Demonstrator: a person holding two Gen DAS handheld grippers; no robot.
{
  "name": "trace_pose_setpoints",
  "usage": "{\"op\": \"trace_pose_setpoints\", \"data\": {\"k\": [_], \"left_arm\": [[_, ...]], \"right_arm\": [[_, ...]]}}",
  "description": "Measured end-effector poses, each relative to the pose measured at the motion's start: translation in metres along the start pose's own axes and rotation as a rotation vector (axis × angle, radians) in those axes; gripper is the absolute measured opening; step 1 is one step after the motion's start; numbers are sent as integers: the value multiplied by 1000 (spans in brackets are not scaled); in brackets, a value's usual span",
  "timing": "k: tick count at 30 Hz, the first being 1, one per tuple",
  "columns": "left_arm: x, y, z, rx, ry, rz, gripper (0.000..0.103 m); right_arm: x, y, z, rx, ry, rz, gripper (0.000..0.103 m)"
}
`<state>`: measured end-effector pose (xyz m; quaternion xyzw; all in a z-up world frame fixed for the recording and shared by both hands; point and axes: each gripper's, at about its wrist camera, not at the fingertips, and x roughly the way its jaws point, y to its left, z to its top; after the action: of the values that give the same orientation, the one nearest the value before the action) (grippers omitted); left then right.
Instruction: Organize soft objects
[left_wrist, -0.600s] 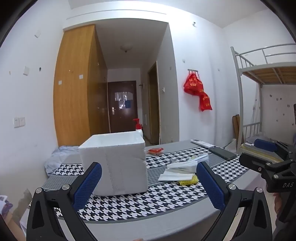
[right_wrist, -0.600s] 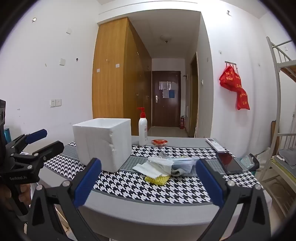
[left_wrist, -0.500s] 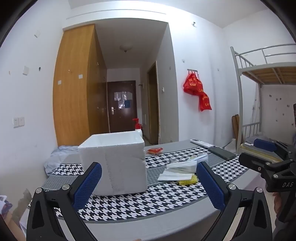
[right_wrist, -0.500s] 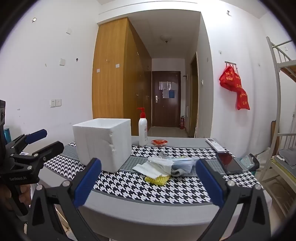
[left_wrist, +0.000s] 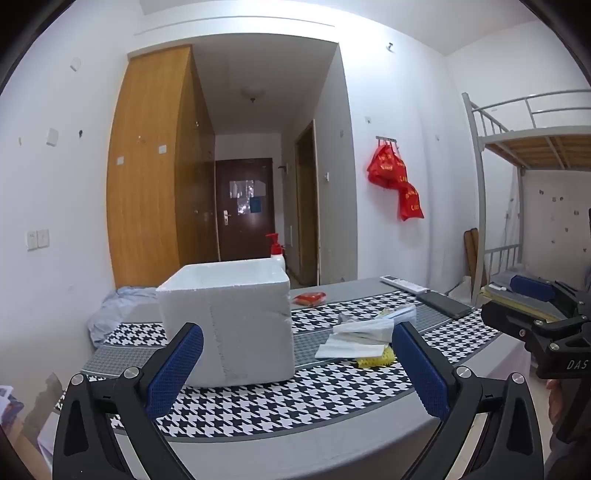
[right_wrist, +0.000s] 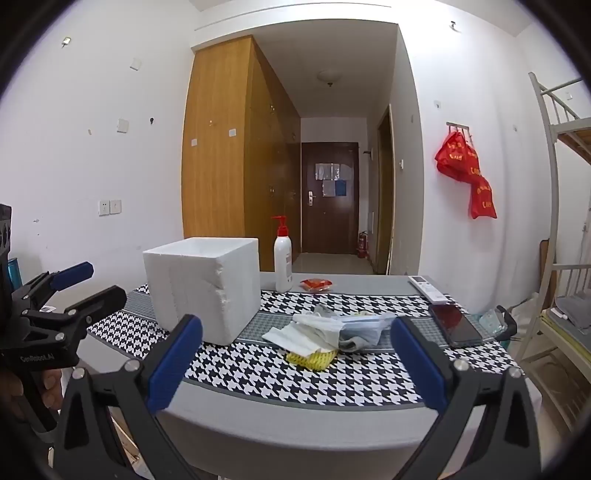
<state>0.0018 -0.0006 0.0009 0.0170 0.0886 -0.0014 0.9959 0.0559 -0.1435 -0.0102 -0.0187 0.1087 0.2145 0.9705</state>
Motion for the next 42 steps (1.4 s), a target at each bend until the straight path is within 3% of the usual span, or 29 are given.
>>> {"op": "trace_pose_setpoints", "data": {"k": [42], "left_arm": [[0, 1, 1, 5, 10, 20, 102]], "right_arm": [[2, 4, -2, 6, 7, -3, 103]]}}
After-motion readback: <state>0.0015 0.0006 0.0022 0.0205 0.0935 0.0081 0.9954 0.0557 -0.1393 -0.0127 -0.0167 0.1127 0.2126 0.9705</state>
